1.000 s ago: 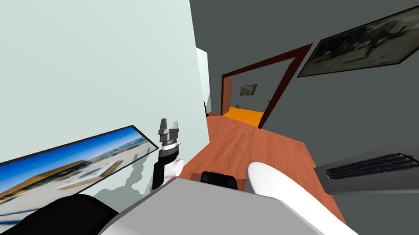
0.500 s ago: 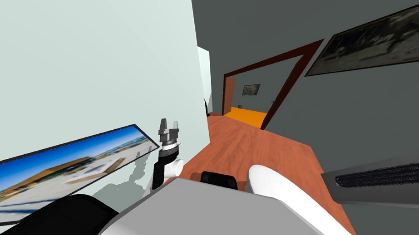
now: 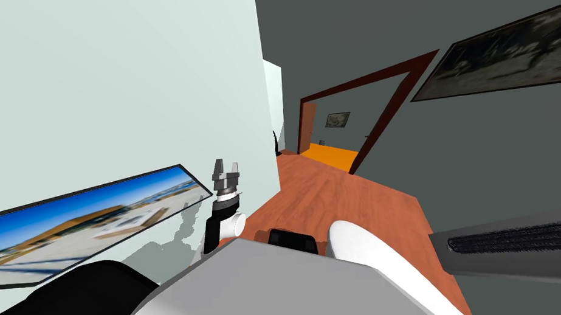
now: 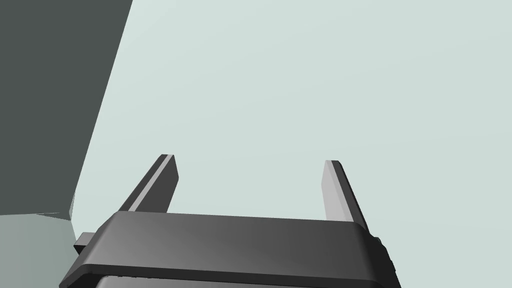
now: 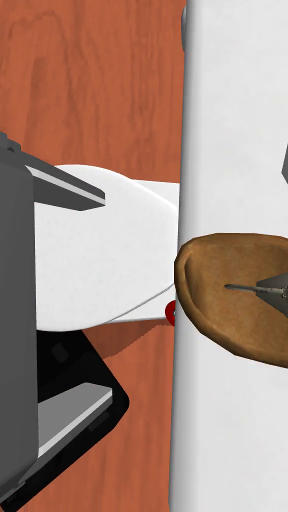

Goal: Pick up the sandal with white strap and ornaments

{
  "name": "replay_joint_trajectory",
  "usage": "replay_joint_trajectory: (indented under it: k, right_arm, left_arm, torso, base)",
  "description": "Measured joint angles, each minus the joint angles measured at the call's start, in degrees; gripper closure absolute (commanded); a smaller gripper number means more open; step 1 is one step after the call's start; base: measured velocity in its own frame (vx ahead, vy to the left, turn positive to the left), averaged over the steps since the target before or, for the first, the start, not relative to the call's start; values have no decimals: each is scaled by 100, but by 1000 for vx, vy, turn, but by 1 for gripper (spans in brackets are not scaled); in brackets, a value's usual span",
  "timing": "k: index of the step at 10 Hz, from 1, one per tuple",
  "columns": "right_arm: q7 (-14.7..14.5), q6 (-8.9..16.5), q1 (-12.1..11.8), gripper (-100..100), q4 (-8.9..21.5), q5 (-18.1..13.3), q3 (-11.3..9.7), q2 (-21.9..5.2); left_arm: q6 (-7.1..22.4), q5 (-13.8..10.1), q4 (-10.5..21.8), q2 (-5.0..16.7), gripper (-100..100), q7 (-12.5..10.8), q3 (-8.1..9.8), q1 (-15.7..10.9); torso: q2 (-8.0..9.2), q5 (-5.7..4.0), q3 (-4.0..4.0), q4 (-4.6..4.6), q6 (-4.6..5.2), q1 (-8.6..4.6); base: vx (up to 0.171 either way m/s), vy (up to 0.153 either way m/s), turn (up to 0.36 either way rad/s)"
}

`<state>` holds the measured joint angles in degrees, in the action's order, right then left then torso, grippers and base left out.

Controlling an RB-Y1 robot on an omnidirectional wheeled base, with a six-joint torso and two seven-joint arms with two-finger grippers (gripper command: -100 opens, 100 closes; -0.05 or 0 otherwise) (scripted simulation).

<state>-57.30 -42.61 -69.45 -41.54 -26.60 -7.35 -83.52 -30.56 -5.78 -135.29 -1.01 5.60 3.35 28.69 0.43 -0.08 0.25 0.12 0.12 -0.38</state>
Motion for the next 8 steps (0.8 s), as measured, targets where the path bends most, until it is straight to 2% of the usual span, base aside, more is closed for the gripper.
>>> replay_joint_trajectory:
  k: [1,2,3,4,5,6,7,8]
  right_arm:
    - [-57,-13,-58,-100,139,-45,-24,-59]
    - [-107,73,-354,-100,31,17,77,-129]
    - [-106,110,-347,-100,53,-4,53,-151]
    - [-96,73,-225,-100,157,-58,-15,-142]
    - [-94,62,-212,0,169,-64,-23,-140]
    - [-94,62,-213,-100,167,-63,-22,-141]
    - [-28,114,-27,-100,73,-43,-189,-267]
    - [37,166,48,-100,-11,-20,-315,-353]
  left_arm:
    - [0,0,0,1,0,0,1,0]
    - [0,0,0,1,0,0,1,0]
    - [0,0,1,0,0,0,0,0]
    - [0,0,0,-1,0,0,-1,0]
    - [0,0,0,-1,0,0,-1,0]
    - [0,0,0,-1,0,0,-1,0]
    - [0,0,0,-1,0,0,-1,0]
    - [0,0,0,-1,0,0,-1,0]
  torso:
    - [9,-7,5,2,3,-33]
    - [26,-12,15,7,4,-38]
    - [28,-9,18,8,2,-10]
    - [16,0,11,6,3,24]
    - [3,5,3,3,3,40]
    - [-4,4,-1,1,4,40]
    - [0,2,1,1,3,33]
    - [5,2,4,2,3,34]
  base:
    - [-114,-227,-37]
    - [-103,-121,-11]
    - [-55,-26,3]
    - [-19,-4,-1]
    - [0,0,0]
    - [-33,-19,-86]
    - [-48,-17,-28]
    - [-57,-25,-87]
